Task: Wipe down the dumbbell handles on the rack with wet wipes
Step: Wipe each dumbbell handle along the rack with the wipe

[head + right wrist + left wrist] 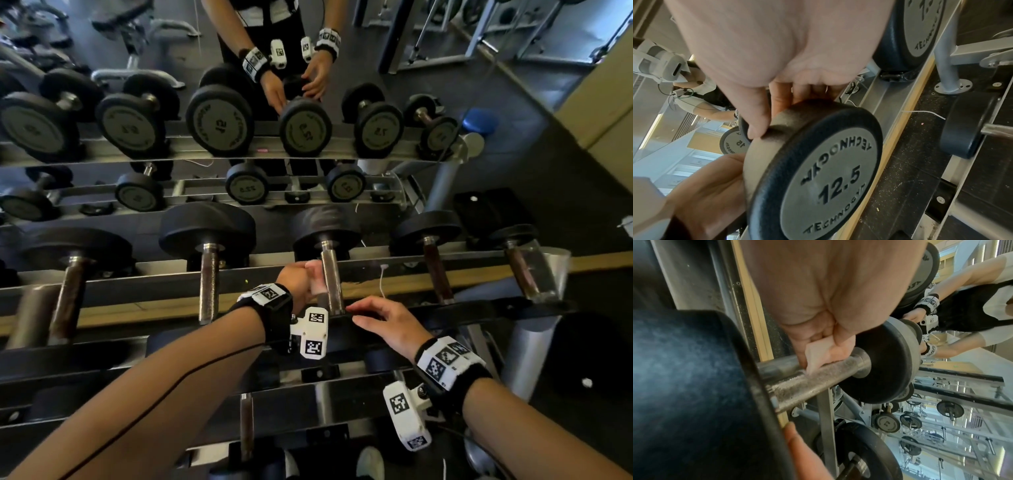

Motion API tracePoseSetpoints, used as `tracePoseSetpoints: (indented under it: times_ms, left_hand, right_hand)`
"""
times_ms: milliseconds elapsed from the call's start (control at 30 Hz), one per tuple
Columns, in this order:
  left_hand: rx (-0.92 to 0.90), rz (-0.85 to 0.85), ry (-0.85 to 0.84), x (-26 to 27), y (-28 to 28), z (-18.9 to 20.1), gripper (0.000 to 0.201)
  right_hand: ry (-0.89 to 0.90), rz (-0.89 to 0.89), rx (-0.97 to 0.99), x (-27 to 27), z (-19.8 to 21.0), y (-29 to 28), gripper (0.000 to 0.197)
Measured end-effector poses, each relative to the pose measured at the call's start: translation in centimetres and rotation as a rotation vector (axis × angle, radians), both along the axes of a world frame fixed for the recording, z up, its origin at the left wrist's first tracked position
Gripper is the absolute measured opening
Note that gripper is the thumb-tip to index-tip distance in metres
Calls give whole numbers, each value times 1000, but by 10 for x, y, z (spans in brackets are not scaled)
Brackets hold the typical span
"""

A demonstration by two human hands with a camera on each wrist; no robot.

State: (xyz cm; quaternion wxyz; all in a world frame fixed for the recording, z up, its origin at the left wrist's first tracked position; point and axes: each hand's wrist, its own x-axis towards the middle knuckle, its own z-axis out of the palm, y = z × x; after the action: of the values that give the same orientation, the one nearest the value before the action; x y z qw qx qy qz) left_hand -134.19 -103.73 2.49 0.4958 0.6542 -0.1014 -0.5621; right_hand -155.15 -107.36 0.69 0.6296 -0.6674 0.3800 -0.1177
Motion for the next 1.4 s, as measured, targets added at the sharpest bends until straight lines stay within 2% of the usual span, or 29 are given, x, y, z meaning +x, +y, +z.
tracePoseSetpoints:
  times_ms: [200,300,367,500,567,733,867,967,1233,1400]
  left_hand:
    - [9,-18,-16,-11,18,-4,19]
    - [-10,-19,46,-8,28,-2,14]
    - [-3,7,67,-2,31,2,20]
    - [-16,83,-31,6,22,6,39]
    - [-16,103,20,3,15,8,40]
    - [-60,-43,100,-11,12,3,29]
    - [-83,-20,114,-11,26,-1,32]
    - [-97,-2,115,-8,34,-2,28]
    - [-61,38,69,-7,22,-8,31]
    - [-65,23,22,-8,20,-11,13]
  right_hand:
    - [-21,-7,19,0,0,2,16]
    - [-35,-10,10,0,-1,2,17]
    - [-37,-14,7,0,-2,5,17]
    - [-62,-54,4,0,-4,11,18]
    - [-76,-76,2,0,-5,14,17]
    - [-86,-128,22,0,-8,19,17]
    - [-130,-169,71,0,-11,22,16]
    - [-146,-174,90,1,-11,23,15]
    - [-127,-142,52,0,-7,22,17]
    - [-135,-116,57,-1,-8,20,17]
